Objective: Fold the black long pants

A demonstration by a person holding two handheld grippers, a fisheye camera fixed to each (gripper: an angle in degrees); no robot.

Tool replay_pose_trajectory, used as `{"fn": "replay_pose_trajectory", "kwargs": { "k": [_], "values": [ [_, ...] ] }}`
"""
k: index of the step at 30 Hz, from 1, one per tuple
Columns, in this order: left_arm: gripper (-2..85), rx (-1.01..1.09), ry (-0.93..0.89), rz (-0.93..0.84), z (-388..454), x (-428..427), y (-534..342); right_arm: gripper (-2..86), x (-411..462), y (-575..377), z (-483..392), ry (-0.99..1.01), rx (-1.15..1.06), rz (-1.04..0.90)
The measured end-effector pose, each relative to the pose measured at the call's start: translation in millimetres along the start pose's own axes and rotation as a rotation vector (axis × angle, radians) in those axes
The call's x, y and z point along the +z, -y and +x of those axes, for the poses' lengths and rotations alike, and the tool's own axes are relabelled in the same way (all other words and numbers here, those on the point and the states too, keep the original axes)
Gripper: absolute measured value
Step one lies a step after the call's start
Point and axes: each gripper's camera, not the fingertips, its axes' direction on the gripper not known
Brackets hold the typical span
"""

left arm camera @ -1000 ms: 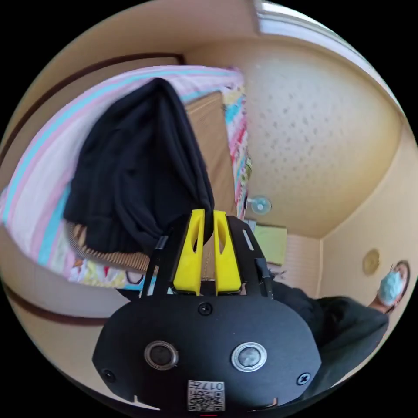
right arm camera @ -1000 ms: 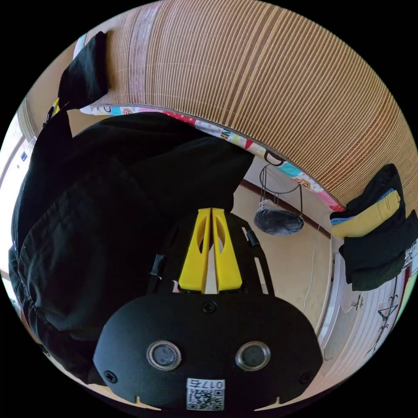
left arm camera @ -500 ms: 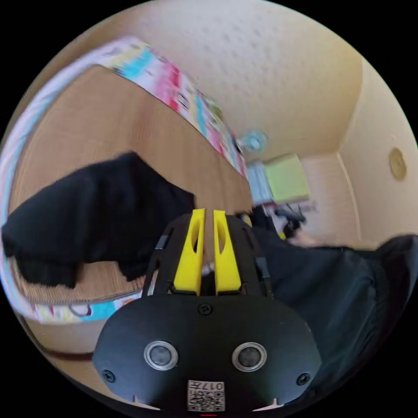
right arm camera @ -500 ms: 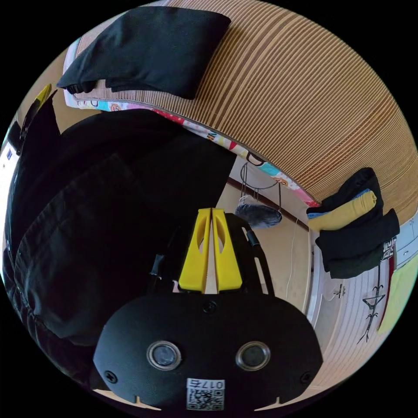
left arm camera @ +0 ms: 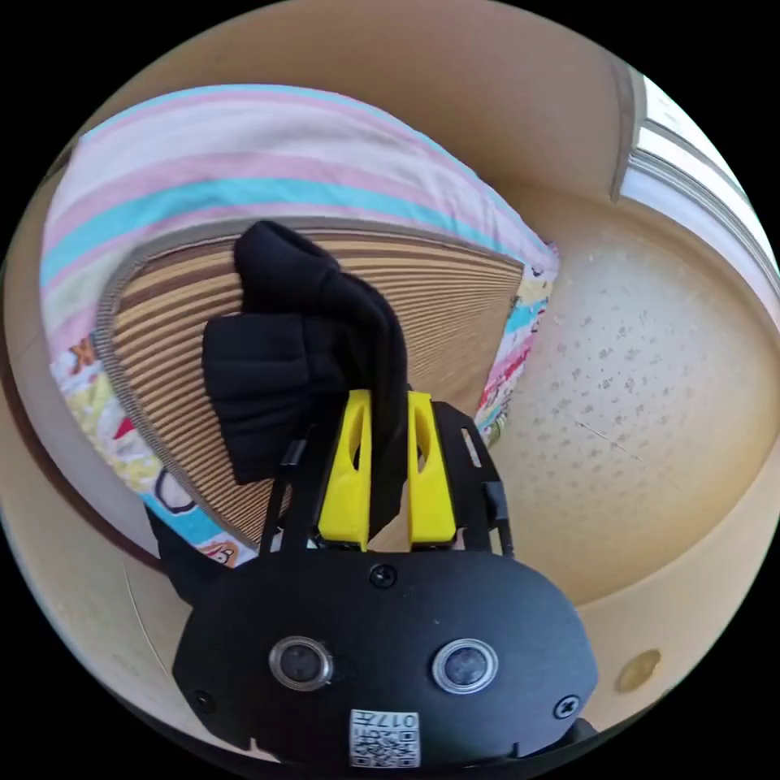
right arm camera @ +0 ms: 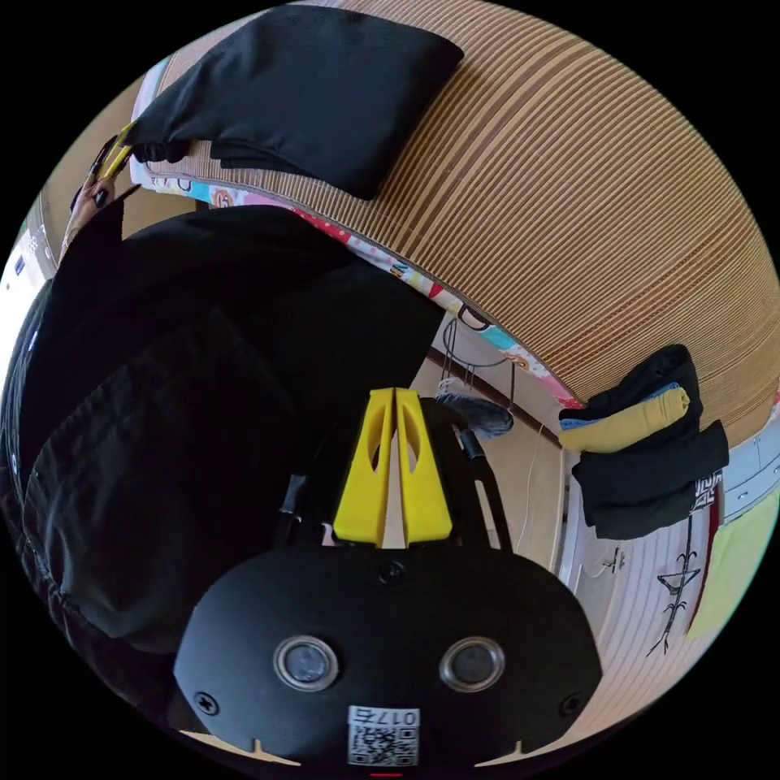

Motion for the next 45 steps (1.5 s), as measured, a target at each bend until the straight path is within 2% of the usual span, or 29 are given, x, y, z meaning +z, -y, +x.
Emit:
{"fn": "replay_pose_trajectory", "kwargs": {
  "k": [3, 5, 7, 9, 11, 12, 15, 17, 18, 20, 22, 24, 27, 30, 34, 36, 37, 41, 45],
  "values": [
    [5.5, 0.279, 0.06, -0.096, 62, 22, -33, 0.8, -25, -32, -15, 0.03, -0.026, 0.229],
    [5.3, 0.595, 0.138, -0.205, 122, 51, -97, 1.2, -45, -57, -28, 0.079, -0.065, 0.395],
    [5.2, 0.808, 0.205, -0.265, 154, 74, -161, 2.2, -68, -87, -45, 0.209, -0.168, 0.599],
    [5.1, 1.013, 0.247, -0.299, 177, 91, -231, 4.2, -75, -100, -56, 0.333, -0.282, 0.682],
    [5.1, 1.242, 0.225, -0.36, 196, 105, -321, 7.6, -75, -103, -66, 0.425, -0.386, 0.706],
    [5.1, 1.292, 0.215, -0.378, 198, 108, -342, 11.8, -71, -101, -69, 0.455, -0.399, 0.707],
    [5.0, 1.486, 0.185, -0.474, 197, 121, -440, 27.2, -46, -103, -66, 0.515, -0.288, 0.749],
    [5.0, 1.594, 0.196, -0.52, 180, 131, -506, 28.2, -19, -106, -67, 0.502, -0.218, 0.725],
    [4.9, 1.619, 0.229, -0.52, 173, 134, -521, 27.0, 2, -110, -66, 0.432, -0.123, 0.702],
    [4.9, 1.722, 0.359, -0.523, 145, 146, -567, 23.7, 37, -123, -57, 0.454, -0.089, 0.703],
    [5.1, 1.739, 0.36, -0.54, 128, 145, -582, 17.8, 72, -143, -36, 0.553, -0.096, 0.743],
    [5.6, 1.71, 0.321, -0.559, 118, 141, -590, 13.6, 114, -170, -8, 0.756, -0.181, 0.798],
    [7.5, 1.657, 0.216, -0.581, 105, 132, -603, 10.2, 147, -208, 2, 0.814, -0.311, 0.884],
    [7.9, 1.552, 0.072, -0.547, 101, 111, -604, 8.1, 157, -265, -2, 0.739, -0.442, 1.017],
    [3.4, 1.369, -0.113, -0.423, 91, 71, -588, 6.4, 155, -350, -4, 0.65, -0.558, 1.196],
    [2.4, 1.315, -0.197, -0.363, 88, 53, -582, 4.6, 154, -420, -14, 0.52, -0.632, 1.336],
    [1.8, 1.284, -0.213, -0.313, 87, 41, -578, 4.0, 157, -460, -15, 0.516, -0.728, 1.436],
    [0.3, 1.338, -0.227, -0.059, 103, -7, -591, 3.1, 163, -545, -15, 0.414, -0.679, 1.588],
    [-0.1, 1.38, -0.266, 0.155, 132, -52, -611, 2.7, 178, -644, -19, 0.352, -0.812, 1.783]
  ]
}}
